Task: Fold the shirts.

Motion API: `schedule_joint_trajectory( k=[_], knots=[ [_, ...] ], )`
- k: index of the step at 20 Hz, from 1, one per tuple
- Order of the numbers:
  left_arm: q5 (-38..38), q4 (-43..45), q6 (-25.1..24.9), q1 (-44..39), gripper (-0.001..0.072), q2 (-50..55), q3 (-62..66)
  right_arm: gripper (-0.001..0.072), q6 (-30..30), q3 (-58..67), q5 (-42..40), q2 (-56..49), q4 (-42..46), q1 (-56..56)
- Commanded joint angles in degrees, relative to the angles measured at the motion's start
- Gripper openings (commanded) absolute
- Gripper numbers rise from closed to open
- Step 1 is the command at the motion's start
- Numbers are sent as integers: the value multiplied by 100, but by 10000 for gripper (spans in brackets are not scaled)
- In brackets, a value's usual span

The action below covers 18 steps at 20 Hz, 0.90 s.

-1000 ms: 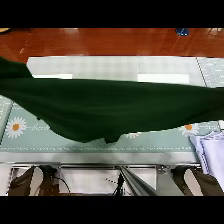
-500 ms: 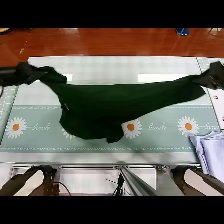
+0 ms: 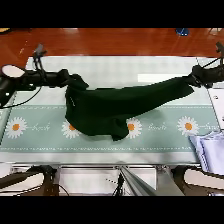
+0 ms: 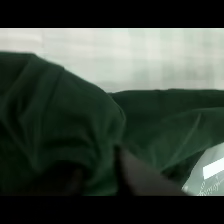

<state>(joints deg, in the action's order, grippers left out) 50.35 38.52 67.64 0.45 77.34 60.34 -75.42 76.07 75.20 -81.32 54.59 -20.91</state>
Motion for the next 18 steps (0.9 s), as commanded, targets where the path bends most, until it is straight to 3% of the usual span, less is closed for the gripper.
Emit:
schedule_joint_trajectory(
  k=[1,2,5,9,11,13,18],
  knots=[
    [358,7,11,63,432,267,63,19,243,0,-166,-179,293,2],
    [837,7,22,293,433,227,212,19,245,0,-229,-179,291,2],
    [2516,306,857,1182,432,61,732,19,247,0,-197,-179,295,4],
    [3716,1473,813,1856,433,-605,254,19,247,0,-61,-179,299,4],
    [3709,1355,809,1788,449,-1021,-686,19,247,0,-63,-179,299,7],
    [3694,1139,804,1567,597,-1167,-1650,19,247,0,-61,-179,299,4],
    [2376,223,601,686,604,-1123,-3104,19,267,-2,-70,-179,302,7]
  ],
)
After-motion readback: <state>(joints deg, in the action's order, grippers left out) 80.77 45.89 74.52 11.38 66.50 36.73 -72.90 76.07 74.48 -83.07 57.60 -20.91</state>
